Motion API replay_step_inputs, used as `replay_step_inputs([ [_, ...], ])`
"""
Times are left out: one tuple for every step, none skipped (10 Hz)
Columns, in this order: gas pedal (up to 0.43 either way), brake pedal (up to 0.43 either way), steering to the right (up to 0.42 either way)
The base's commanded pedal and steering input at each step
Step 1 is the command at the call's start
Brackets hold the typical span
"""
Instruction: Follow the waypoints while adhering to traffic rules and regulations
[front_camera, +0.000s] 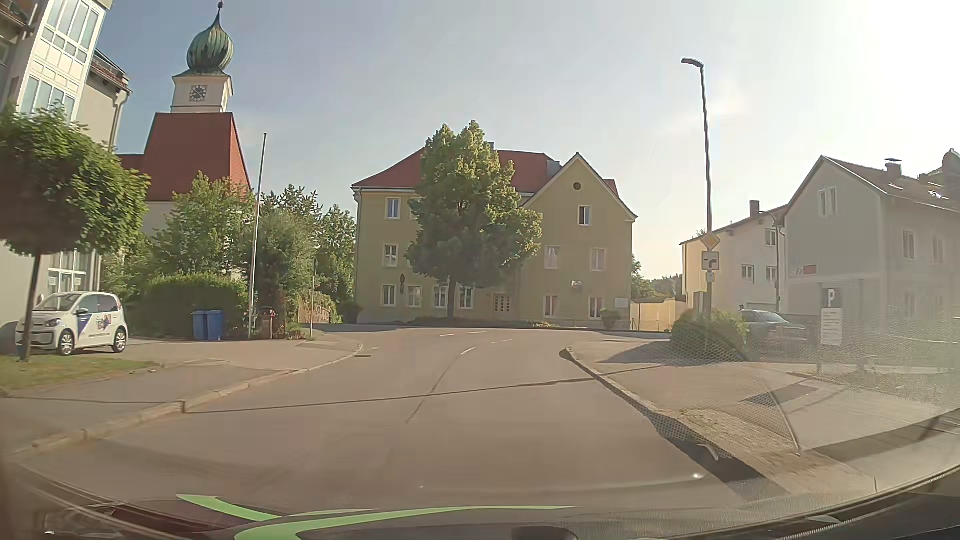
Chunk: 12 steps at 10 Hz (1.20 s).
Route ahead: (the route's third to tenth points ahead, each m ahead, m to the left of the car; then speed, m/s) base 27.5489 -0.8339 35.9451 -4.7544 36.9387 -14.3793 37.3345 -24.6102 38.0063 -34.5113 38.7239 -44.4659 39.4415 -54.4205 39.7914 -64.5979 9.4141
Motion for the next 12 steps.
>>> replay_step_inputs([
  [0.000, 0.122, 0.001],
  [0.000, 0.128, 0.000],
  [0.000, 0.128, 0.000],
  [0.000, 0.128, 0.000],
  [0.000, 0.128, 0.000],
  [0.000, 0.128, 0.000],
  [0.000, 0.128, 0.000],
  [0.000, 0.128, 0.001],
  [0.000, 0.128, 0.002],
  [0.000, 0.128, 0.004],
  [0.000, 0.128, 0.006],
  [0.000, 0.128, 0.011],
])
